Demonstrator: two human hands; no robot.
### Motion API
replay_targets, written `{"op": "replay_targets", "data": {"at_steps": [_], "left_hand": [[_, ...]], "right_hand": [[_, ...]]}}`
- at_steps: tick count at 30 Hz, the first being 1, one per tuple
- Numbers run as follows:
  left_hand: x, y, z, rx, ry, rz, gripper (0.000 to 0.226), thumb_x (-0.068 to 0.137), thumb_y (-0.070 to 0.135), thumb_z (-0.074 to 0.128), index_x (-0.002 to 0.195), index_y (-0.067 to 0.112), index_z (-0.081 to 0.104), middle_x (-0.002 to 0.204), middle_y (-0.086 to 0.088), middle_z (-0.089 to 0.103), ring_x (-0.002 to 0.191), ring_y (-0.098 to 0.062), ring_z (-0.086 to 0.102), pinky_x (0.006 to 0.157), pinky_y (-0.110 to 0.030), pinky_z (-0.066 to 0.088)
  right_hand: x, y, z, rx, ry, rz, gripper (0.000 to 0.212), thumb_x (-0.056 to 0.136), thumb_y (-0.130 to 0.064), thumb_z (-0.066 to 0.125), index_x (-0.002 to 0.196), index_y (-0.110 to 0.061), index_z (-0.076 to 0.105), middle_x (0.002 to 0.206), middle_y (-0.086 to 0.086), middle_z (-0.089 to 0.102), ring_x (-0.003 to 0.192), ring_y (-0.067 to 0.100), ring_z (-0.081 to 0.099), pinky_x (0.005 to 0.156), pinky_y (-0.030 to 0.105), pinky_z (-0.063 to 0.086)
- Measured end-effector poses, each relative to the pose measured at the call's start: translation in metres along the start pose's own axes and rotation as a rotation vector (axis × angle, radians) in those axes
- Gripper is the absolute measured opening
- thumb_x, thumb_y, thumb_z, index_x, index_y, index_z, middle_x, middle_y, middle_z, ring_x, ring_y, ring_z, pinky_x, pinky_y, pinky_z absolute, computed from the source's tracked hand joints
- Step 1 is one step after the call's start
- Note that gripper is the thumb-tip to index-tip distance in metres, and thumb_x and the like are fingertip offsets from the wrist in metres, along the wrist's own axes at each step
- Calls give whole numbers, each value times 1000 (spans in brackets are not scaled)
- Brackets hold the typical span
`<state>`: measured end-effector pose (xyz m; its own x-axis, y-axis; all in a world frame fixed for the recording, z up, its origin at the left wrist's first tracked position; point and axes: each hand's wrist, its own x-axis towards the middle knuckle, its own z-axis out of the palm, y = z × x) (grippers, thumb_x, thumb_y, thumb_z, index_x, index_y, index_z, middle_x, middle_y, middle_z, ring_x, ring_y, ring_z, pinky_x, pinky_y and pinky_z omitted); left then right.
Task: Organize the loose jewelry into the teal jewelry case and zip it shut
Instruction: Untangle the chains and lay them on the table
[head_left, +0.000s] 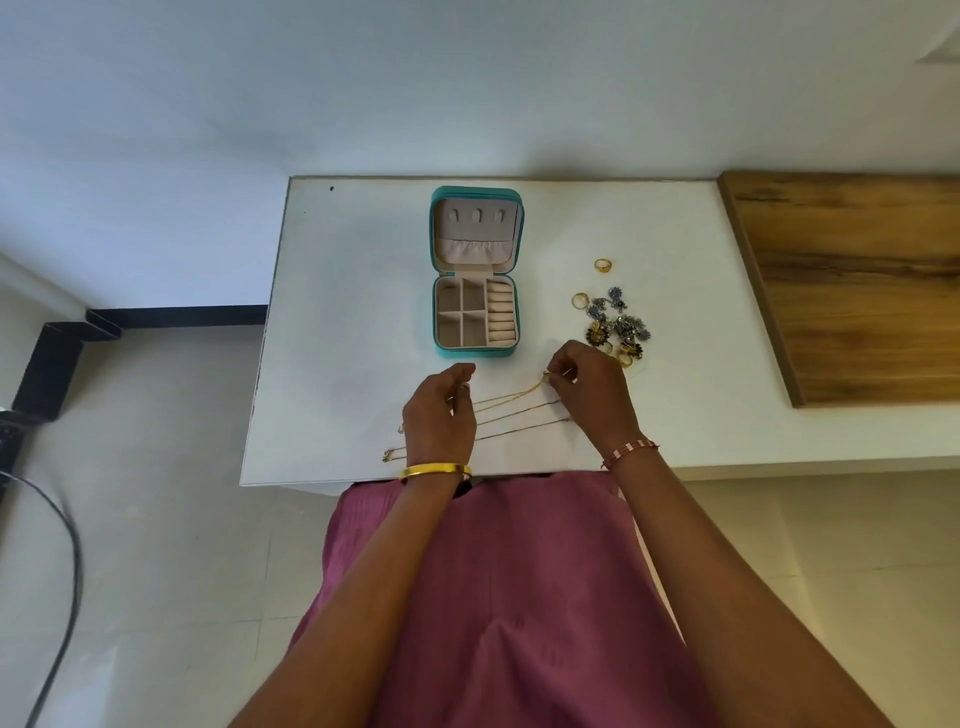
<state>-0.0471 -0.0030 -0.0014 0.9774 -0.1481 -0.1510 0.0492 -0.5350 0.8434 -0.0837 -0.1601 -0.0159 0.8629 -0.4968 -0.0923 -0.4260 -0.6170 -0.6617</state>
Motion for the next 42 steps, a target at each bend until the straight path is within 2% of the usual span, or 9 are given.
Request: {"op": "replay_targets", "data": {"at_steps": [4, 9, 13, 20, 23, 27, 32, 36, 42], "left_hand": [[-4, 25, -5, -7, -74, 59, 27, 90, 8, 49, 114, 8, 61, 117, -10, 65, 106, -19, 59, 91, -16, 37], [-12, 61, -23, -21, -108, 183, 25, 88, 9, 52, 110, 8, 64, 110, -12, 68, 101, -26, 62, 87, -21, 40], [-21, 84, -44, -55, -104, 237, 23, 86, 9, 56, 106, 8, 67, 104, -15, 70, 96, -27, 63, 85, -22, 44], [-52, 111, -78, -230, -102, 249, 19, 86, 8, 54, 99, 8, 68, 97, -13, 71, 91, -28, 65, 89, -40, 52], [-65, 118, -86, -264, -121, 278, 15, 84, 8, 57, 94, 7, 68, 93, -14, 71, 83, -24, 67, 87, -36, 53], [-77, 122, -95, -259, -117, 354, 13, 82, 8, 60, 92, 8, 69, 90, -15, 72, 61, 5, 63, 71, -10, 49], [-89, 127, -108, -263, -99, 358, 15, 82, 13, 61, 94, 7, 69, 89, -9, 70, 74, -7, 66, 87, -28, 52], [-97, 132, -114, -290, -165, 365, 17, 86, 2, 53, 88, 15, 63, 84, -3, 63, 48, 6, 59, 62, -5, 49], [-106, 135, -119, -389, -251, 257, 27, 89, 0, 43, 89, 16, 64, 86, -7, 63, 59, -15, 49, 57, -16, 48]], "right_hand": [[-8, -32, -18, 221, 6, 7, 6, 77, -3, 68, 80, -4, 63, 70, 2, 59, 59, 0, 50, 54, 4, 40], [-20, -83, -53, 330, -42, -102, 8, 76, 0, 68, 82, -5, 65, 71, 6, 64, 55, -2, 56, 57, 10, 44], [-36, -116, -83, 273, -19, -192, 9, 77, -3, 68, 86, -3, 68, 73, 16, 68, 61, 15, 55, 63, 20, 46], [-71, -152, -120, 231, 16, -278, 10, 78, -2, 66, 86, -7, 70, 66, 14, 63, 51, -2, 50, 52, 1, 37], [-88, -163, -131, 220, 28, -307, 10, 79, -2, 65, 87, -5, 70, 70, 14, 66, 48, -5, 51, 49, 1, 36], [-103, -167, -141, 197, 42, -328, 10, 80, -1, 64, 86, -6, 69, 59, -10, 56, 55, -6, 49, 52, 1, 36], [-116, -171, -148, 198, 87, -352, 9, 80, -3, 65, 82, -11, 69, 67, 8, 66, 55, 2, 52, 51, 4, 38], [-122, -172, -151, 222, 117, -357, 9, 78, -4, 65, 82, -10, 70, 71, 15, 68, 60, 14, 53, 51, 7, 37], [-129, -170, -155, 296, 105, -325, 7, 78, -2, 65, 80, -8, 68, 74, 16, 66, 65, 17, 56, 65, 24, 47]]}}
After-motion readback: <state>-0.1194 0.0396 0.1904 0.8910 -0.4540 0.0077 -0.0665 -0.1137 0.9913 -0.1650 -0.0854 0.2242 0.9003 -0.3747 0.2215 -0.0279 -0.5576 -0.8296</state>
